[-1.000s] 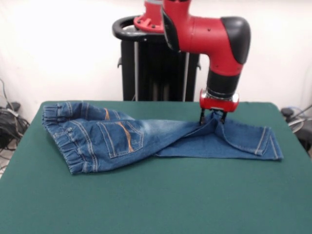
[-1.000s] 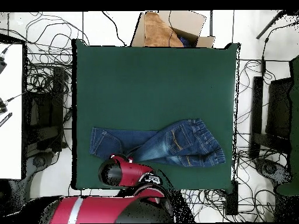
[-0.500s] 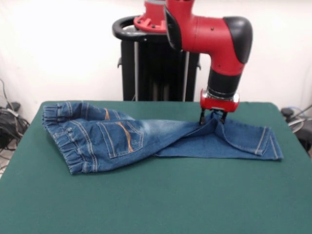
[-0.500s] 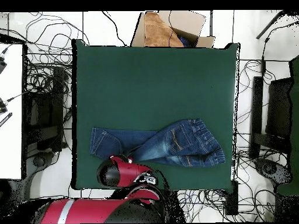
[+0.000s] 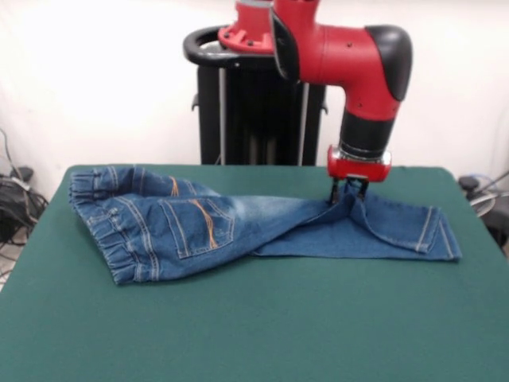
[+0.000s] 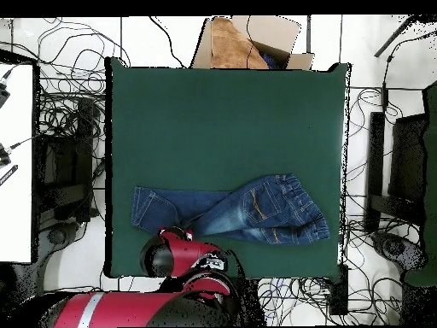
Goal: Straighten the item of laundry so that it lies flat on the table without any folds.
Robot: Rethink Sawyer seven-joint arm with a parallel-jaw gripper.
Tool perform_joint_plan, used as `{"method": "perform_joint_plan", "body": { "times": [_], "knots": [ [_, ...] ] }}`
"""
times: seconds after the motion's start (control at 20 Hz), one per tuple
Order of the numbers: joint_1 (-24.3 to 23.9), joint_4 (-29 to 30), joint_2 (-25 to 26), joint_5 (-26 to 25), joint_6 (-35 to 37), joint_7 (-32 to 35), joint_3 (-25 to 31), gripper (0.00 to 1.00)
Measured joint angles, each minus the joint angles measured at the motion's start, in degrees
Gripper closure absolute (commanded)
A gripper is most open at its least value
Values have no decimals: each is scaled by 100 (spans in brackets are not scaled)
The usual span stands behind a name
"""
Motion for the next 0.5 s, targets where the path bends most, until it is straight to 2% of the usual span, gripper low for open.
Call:
{"method": "perform_joint_plan", "body": {
  "times": [0.5],
  "knots": [
    [19, -14, 13, -1, -4, 0, -39, 100]
  ]
}}
